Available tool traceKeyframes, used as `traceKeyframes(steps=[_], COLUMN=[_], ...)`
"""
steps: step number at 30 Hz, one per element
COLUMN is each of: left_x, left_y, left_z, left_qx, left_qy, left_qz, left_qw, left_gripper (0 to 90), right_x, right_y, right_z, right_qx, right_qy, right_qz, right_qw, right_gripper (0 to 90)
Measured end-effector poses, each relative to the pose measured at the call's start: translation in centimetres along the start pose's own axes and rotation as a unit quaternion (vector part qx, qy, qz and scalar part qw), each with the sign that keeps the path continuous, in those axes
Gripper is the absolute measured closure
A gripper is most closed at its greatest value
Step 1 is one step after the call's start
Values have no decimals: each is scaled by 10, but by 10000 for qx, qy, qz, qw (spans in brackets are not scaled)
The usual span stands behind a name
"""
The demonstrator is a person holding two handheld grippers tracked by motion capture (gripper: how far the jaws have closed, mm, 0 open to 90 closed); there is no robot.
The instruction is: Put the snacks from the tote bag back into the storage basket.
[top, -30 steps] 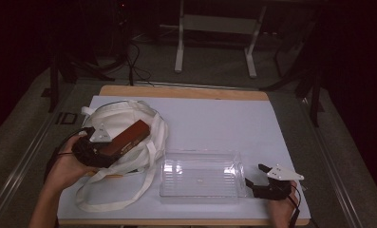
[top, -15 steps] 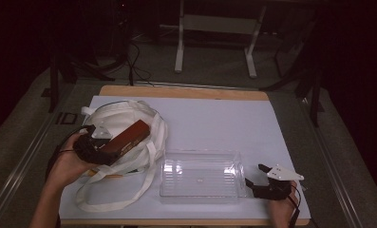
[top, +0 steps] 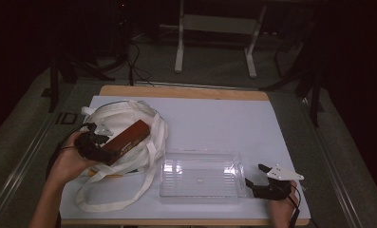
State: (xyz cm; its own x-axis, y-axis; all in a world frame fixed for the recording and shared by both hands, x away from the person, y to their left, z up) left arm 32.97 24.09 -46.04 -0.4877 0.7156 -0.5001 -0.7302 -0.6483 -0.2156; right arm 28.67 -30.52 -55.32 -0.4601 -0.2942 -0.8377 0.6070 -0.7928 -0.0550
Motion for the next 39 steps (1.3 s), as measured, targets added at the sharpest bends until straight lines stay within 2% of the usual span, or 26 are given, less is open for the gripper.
traceKeyframes(steps=[6, 12, 29, 39], left_x=[3, 5, 11, 11], left_y=[-5, -7, -11, -12], left_z=[-4, -7, -20, -29], left_qx=[25, 79, 260, 385], left_qy=[-140, -133, -530, -860], left_qz=[63, 171, 146, 51], left_qw=[9999, 9997, 9981, 9955], left_gripper=[370, 366, 362, 376], right_x=[0, 0, 0, 0], right_y=[0, 0, 0, 0], right_z=[0, 0, 0, 0], right_qx=[-1, -1, 1, -1], right_qy=[0, 0, -13, -14], right_qz=[-8, -11, 9, 7], right_qw=[10000, 10000, 10000, 10000], right_gripper=[177, 177, 177, 177])
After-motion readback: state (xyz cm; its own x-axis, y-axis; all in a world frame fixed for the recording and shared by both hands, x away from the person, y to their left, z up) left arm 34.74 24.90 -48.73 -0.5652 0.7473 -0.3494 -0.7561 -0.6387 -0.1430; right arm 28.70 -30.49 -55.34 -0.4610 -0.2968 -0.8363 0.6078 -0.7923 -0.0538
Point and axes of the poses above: each handheld gripper's, and its own axes: z roughly backward along the jaws, x roughly out of its underside, y roughly to its right, the point moved 3 cm from there along -z, roughly forward along the jaws, and after that the axes turned 7 degrees about -z, right-handed, at the moved point
